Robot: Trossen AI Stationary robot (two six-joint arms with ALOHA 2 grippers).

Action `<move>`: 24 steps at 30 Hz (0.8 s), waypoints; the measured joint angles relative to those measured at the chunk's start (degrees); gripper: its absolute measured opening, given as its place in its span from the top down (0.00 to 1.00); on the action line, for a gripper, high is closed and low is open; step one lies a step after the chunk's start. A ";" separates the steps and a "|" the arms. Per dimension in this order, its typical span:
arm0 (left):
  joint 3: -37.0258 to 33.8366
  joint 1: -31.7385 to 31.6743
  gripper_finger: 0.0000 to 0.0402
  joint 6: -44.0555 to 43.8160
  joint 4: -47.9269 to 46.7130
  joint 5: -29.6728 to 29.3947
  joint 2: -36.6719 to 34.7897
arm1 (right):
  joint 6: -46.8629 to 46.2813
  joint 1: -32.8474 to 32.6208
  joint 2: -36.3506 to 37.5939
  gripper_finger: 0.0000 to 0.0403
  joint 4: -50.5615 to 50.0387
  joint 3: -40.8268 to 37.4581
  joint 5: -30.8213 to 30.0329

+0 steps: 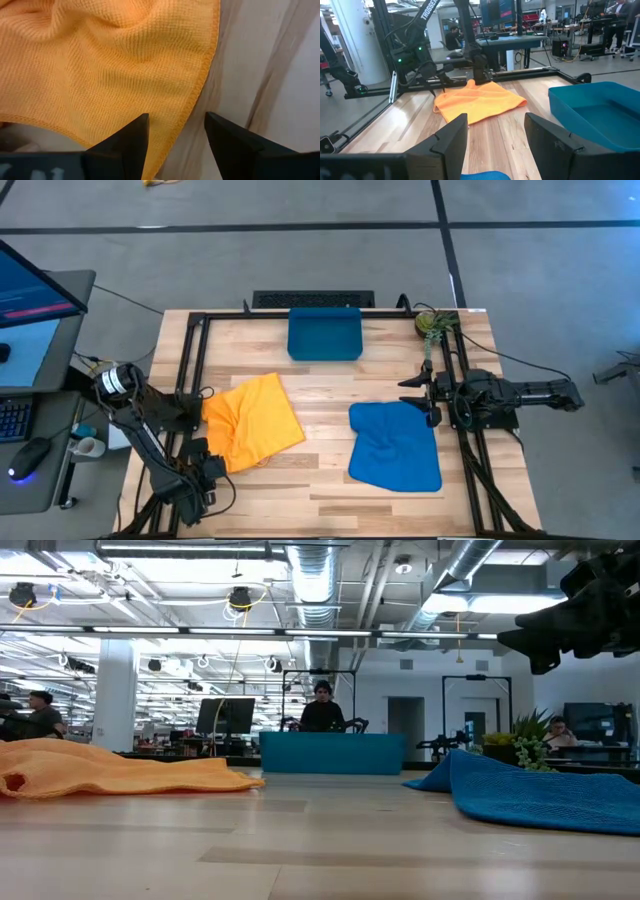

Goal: Roll microfiber towels into tight, uniform cylinder then place into a basket
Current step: Fold the yellow microfiber cloth

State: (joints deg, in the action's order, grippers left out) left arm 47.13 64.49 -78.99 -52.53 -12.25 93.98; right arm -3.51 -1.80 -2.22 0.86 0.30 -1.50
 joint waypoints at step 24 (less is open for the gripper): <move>-2.51 0.00 0.99 -1.77 0.46 -3.86 0.08 | 0.00 0.01 0.00 0.46 0.00 0.02 0.00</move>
State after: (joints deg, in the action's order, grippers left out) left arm 44.62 64.49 -80.76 -52.07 -16.11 94.06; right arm -3.51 -1.80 -2.22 0.86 0.31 -1.50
